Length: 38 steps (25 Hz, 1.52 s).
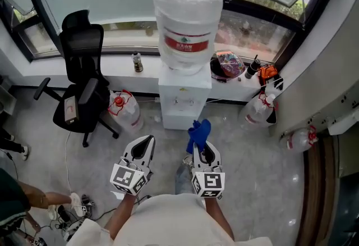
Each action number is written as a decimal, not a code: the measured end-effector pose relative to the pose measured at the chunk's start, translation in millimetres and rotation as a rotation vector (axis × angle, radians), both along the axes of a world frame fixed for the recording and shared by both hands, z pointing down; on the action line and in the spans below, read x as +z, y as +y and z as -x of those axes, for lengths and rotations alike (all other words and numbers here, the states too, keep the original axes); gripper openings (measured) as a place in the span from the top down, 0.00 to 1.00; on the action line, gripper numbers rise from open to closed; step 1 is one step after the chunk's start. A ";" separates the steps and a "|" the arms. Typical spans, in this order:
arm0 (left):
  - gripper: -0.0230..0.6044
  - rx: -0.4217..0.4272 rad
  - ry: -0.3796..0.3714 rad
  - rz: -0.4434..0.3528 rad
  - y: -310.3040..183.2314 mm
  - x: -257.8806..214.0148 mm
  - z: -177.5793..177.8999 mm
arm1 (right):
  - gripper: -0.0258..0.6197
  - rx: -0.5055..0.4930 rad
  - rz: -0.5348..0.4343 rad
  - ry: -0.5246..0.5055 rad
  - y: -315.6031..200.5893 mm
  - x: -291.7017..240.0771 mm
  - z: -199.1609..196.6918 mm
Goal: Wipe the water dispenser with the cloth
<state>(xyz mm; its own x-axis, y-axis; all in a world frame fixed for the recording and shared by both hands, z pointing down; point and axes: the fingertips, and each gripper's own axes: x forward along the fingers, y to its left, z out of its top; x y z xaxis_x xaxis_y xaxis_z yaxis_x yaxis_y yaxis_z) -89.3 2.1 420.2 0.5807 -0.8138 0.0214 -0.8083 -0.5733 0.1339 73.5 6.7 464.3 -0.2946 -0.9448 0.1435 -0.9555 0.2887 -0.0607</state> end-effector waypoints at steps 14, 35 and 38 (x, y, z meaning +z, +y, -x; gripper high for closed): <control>0.95 0.018 0.027 -0.023 125.7 -18.4 3.8 | 0.81 0.006 -0.050 -0.002 128.1 -28.0 13.1; 0.95 0.015 0.011 -0.023 161.5 -30.3 -64.6 | 0.81 0.011 -0.060 -0.004 167.5 -46.0 -52.0; 0.95 0.007 0.013 -0.026 161.9 -30.3 -60.7 | 0.81 0.002 -0.065 -0.003 166.4 -47.7 -47.8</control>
<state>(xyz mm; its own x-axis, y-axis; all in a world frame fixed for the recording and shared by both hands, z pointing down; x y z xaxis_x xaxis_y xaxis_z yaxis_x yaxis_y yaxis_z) -28.7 163.9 389.9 0.5862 -0.8101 -0.0071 -0.8028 -0.5820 0.1293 121.3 173.1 416.6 -0.2929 -0.9527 0.0809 -0.9560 0.2900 -0.0451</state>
